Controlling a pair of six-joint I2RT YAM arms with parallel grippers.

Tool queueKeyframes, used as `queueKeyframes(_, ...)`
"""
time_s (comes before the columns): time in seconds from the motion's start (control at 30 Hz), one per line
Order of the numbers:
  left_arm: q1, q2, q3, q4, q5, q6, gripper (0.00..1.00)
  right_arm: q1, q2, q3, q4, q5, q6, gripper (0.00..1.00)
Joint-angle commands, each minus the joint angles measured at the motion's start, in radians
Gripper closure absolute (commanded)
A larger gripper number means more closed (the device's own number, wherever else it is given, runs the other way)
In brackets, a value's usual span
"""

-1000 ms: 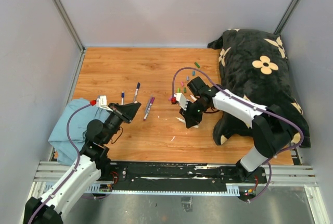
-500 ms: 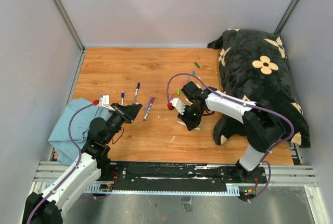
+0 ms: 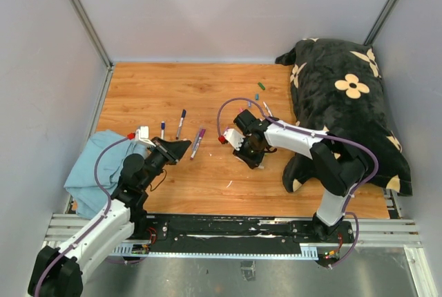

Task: Open the pen caps
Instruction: Place the pen at the center of the board.

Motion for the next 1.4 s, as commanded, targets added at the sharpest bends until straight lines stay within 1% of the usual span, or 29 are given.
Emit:
queueKeyframes(0.0,0.006,0.047,-0.010,0.067,0.025,-0.032,0.99,0.015,0.033,0.032,0.015,0.069,0.038,0.81)
queueKeyframes(0.27,0.006,0.126,-0.006,0.094,0.043,-0.054,1.00,0.017,0.044,0.035,0.016,0.088,0.038,0.81)
queueKeyframes(0.93,0.005,0.213,-0.001,0.138,0.075,-0.068,0.99,0.017,0.032,0.043,-0.002,0.030,0.038,0.81)
queueKeyframes(0.97,0.005,0.217,0.000,0.139,0.076,-0.068,1.00,0.016,0.033,0.044,-0.004,0.029,0.216,0.40)
queueKeyframes(1.0,0.005,0.219,0.000,0.140,0.076,-0.069,1.00,0.016,0.032,0.044,-0.005,0.027,0.051,0.43)
queueKeyframes(1.03,0.005,0.221,0.000,0.141,0.077,-0.070,1.00,0.017,0.032,0.044,-0.004,0.025,0.030,0.43)
queueKeyframes(1.13,0.003,0.229,0.000,0.146,0.077,-0.071,1.00,0.016,0.031,0.045,-0.007,0.021,0.025,0.40)
queueKeyframes(1.37,-0.016,0.261,0.000,0.171,0.072,-0.073,1.00,0.015,0.018,0.046,-0.008,0.019,0.022,0.40)
